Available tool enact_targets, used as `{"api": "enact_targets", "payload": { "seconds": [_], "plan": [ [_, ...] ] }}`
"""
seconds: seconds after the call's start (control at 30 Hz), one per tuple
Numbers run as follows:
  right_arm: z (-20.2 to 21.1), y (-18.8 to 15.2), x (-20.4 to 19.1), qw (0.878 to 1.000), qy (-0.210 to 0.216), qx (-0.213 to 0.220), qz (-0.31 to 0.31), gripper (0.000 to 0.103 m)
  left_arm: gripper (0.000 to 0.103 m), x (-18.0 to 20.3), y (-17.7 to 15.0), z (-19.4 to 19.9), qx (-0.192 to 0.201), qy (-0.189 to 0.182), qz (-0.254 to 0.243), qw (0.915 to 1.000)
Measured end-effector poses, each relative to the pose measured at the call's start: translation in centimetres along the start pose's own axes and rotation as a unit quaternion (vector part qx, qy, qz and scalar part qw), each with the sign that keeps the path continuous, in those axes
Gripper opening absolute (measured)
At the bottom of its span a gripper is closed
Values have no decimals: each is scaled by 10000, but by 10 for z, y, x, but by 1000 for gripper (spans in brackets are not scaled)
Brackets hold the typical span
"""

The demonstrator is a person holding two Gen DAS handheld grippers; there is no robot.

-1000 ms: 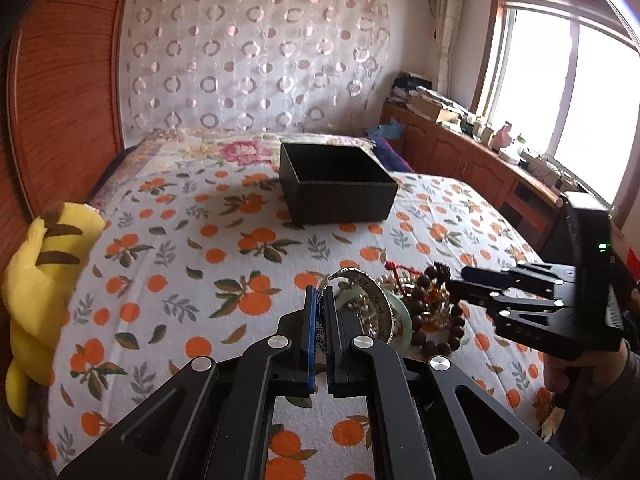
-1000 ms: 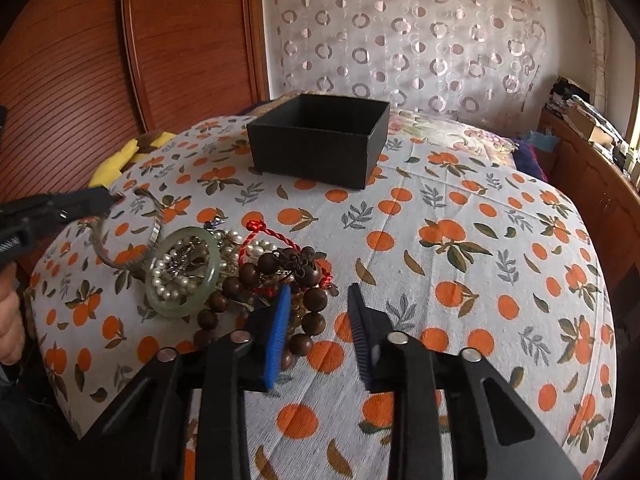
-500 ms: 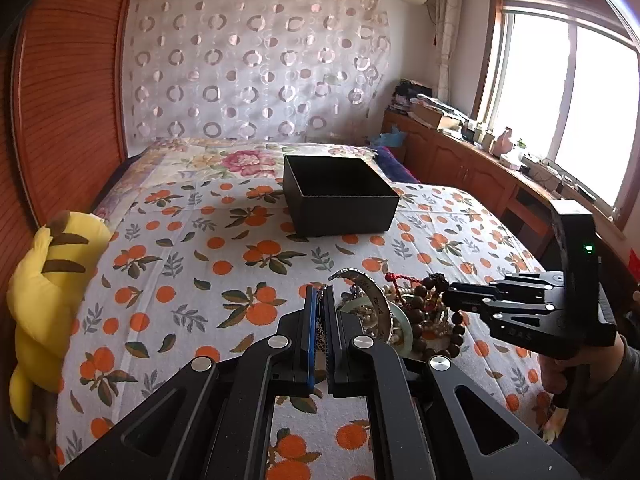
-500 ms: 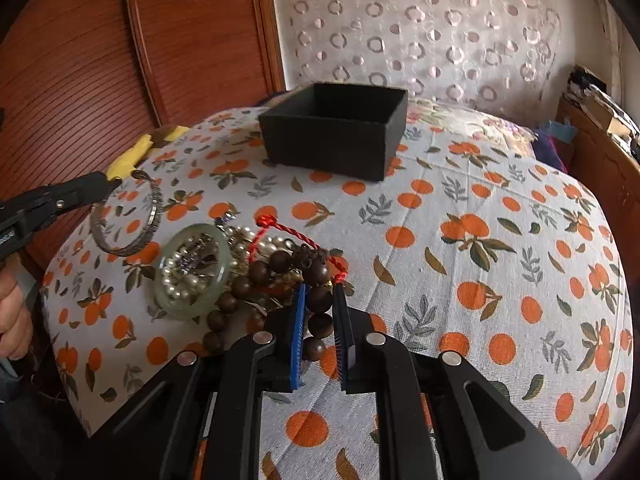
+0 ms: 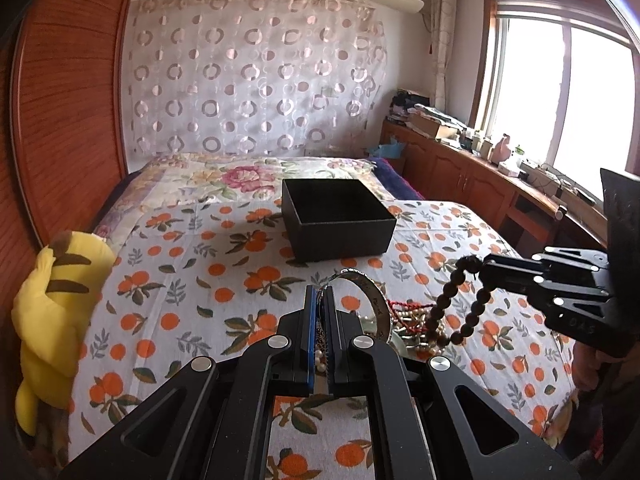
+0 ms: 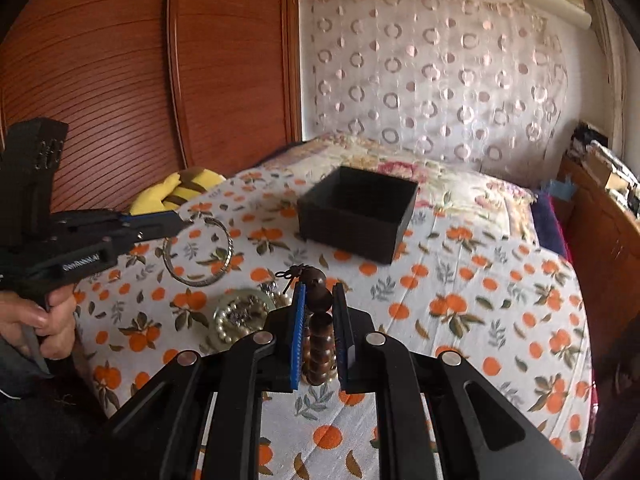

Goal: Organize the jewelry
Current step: 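Lift the bead bracelet with the right gripper while the left gripper carries the silver bangle toward the box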

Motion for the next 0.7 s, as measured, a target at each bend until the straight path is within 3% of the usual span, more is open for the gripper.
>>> {"api": "enact_targets", "payload": {
  "seconds": [0.37, 0.7],
  "plan": [
    [17, 22, 8, 9993, -276, 244, 99, 15, 3, 8, 21, -3, 147, 6, -180, 9997],
    [8, 54, 33, 9979, -451, 402, 228, 15, 3, 16, 55, -27, 165, 68, -451, 9988]
  ]
}}
Point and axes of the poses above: each gripper's, at about its wrist camera, not at the fingertips, and z roughly against the way its jaws point, x to its right, y to its top, the point moved 4 cm from there along -z, roughly the way its jaws point, and after that the axes turned 15 degrees about -x, right-handed, at the moved point
